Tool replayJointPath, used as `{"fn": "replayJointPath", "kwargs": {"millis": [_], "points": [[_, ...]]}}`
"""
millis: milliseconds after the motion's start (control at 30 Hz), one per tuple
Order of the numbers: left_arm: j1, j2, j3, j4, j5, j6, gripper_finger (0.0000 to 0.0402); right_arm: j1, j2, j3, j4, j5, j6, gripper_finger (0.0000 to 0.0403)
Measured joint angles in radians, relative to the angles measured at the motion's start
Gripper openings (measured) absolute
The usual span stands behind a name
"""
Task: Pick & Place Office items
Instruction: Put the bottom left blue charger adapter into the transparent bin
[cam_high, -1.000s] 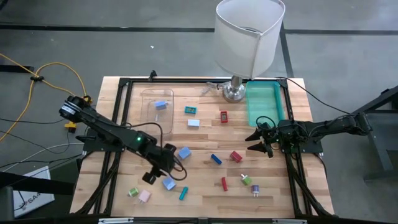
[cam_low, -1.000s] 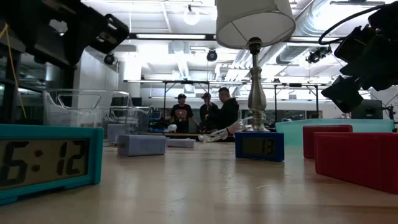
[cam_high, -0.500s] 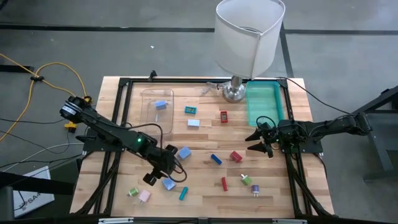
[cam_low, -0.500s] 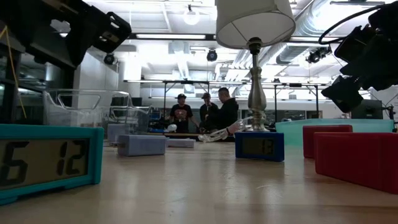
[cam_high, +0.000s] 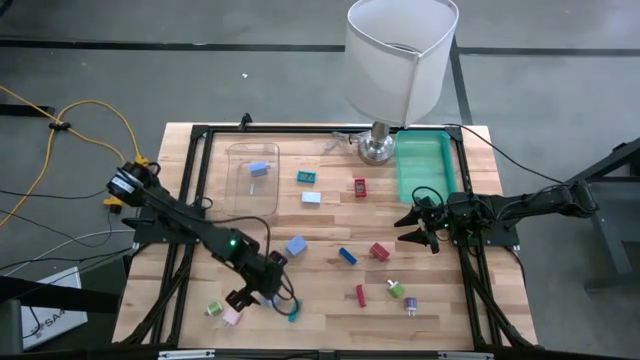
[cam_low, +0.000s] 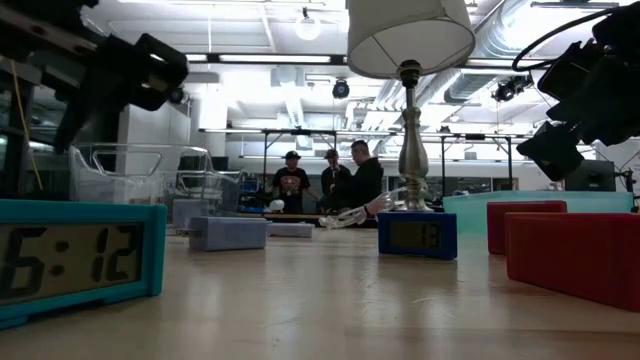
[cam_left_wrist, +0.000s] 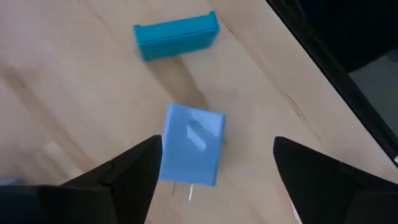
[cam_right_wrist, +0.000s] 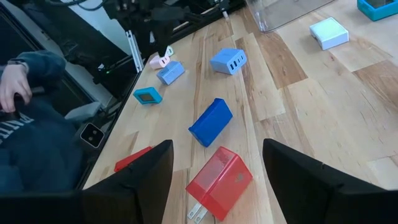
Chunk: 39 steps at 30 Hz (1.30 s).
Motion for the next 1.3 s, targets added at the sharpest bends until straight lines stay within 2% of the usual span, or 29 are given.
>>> {"fn": "replayJointPath", "kwargs": {"millis": [300,533,700,967,1300], "points": [[-0.034,0.013,0.000,0.033,-0.138,0.011,0.0303,0.000,0.000,0.000,0.001,0.000,0.000,0.0235],[-0.069,0.048,0.000,0.034,-0.159,-0.023,0.0303,0.000,0.000,0.000,0.001,0.000,0.000,0.0235],[-0.105,0.048,0.008,0.019,-0.239,-0.045,0.0303,0.000,0.000,0.000,0.001,0.000,0.000,0.0235],[-0.106,0.084,0.053,-0.060,-0.256,-0.112,0.0303,0.000,0.000,0.000,0.001,0.000,0.000,0.0235],[-0.082,0.177,0.136,-0.147,-0.229,-0.065,0.0303,0.000,0.000,0.000,0.001,0.000,0.000,0.0235]]}}
